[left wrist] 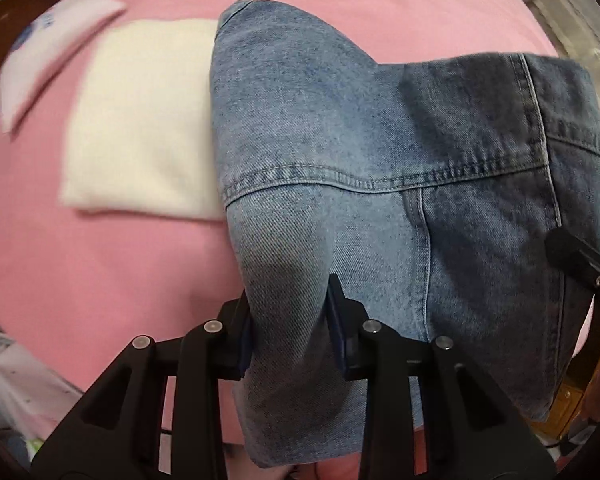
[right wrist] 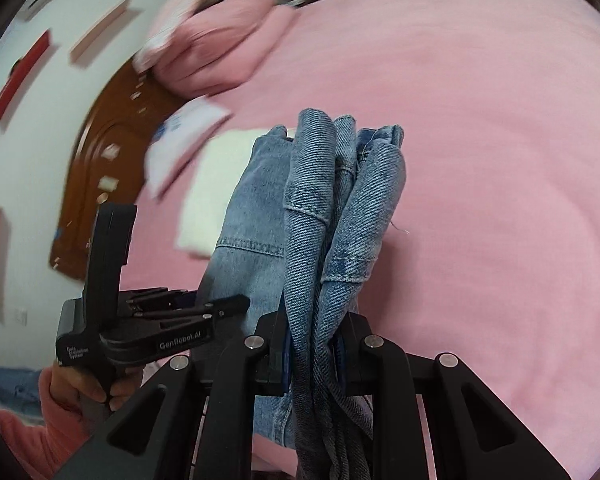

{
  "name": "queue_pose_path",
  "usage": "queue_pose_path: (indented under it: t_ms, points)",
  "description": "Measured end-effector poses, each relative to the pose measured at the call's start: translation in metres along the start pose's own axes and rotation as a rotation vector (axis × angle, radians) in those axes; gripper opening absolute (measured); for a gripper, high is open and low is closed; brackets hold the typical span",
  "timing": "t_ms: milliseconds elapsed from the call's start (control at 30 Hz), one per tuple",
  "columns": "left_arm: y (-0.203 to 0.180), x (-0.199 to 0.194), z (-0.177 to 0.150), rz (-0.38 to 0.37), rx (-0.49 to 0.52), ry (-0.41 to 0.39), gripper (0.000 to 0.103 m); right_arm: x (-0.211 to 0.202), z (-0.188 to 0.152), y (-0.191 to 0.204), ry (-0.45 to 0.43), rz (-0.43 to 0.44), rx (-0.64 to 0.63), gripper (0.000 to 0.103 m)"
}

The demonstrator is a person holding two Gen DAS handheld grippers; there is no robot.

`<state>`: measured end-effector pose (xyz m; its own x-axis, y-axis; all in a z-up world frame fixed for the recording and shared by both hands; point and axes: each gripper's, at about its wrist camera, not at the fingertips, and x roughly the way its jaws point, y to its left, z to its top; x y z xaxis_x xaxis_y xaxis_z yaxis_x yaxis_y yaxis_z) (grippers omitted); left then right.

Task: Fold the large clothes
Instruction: 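Lift the folded jacket with both tools and carry it onto the white pillow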

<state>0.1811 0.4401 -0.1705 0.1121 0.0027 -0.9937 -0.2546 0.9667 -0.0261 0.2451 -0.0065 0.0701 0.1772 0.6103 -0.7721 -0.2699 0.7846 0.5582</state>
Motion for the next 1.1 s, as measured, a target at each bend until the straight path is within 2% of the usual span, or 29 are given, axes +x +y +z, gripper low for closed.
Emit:
queue_pose_path:
  t_ms: [100, 233, 333, 500, 600, 667, 767, 833, 900, 967, 1033, 1100]
  points:
    - [0.065, -0.019, 0.01, 0.034, -0.038, -0.018, 0.028, 0.033, 0.027, 0.048, 0.028, 0.042, -0.081, 0.015]
    - [0.134, -0.043, 0.035, 0.082, -0.085, -0.057, 0.027, 0.069, 0.062, 0.105, 0.052, 0.094, -0.187, 0.015]
    - [0.158, -0.058, 0.064, 0.153, -0.08, -0.114, 0.027, 0.09, 0.06, 0.12, 0.056, 0.124, -0.231, 0.015]
    - [0.201, -0.088, 0.099, 0.195, -0.06, -0.163, 0.027, 0.1, 0.083, 0.135, 0.007, 0.182, -0.259, 0.015]
    - [0.203, -0.093, 0.116, 0.252, -0.021, -0.201, 0.027, 0.107, 0.098, 0.127, -0.016, 0.245, -0.211, 0.015]
    - [0.205, -0.087, 0.138, 0.256, -0.037, -0.221, 0.027, 0.123, 0.108, 0.121, -0.033, 0.278, -0.168, 0.015]
    - [0.205, -0.048, 0.174, 0.25, -0.036, -0.214, 0.028, 0.153, 0.115, 0.1, -0.1, 0.287, -0.132, 0.015]
    - [0.194, -0.012, 0.175, 0.23, -0.027, -0.198, 0.028, 0.187, 0.117, 0.073, -0.129, 0.283, -0.101, 0.015]
    - [0.194, 0.034, 0.18, 0.208, -0.002, -0.187, 0.028, 0.217, 0.108, 0.035, -0.11, 0.266, -0.019, 0.015]
    - [0.192, 0.075, 0.177, 0.283, 0.036, -0.212, 0.032, 0.261, 0.105, -0.004, -0.079, 0.194, 0.085, 0.016]
    - [0.184, 0.077, 0.177, 0.329, 0.084, -0.257, 0.033, 0.286, 0.1, -0.039, -0.076, 0.14, 0.115, 0.016]
    - [0.179, 0.074, 0.176, 0.321, 0.07, -0.226, 0.033, 0.294, 0.099, -0.06, -0.078, 0.207, 0.161, 0.016]
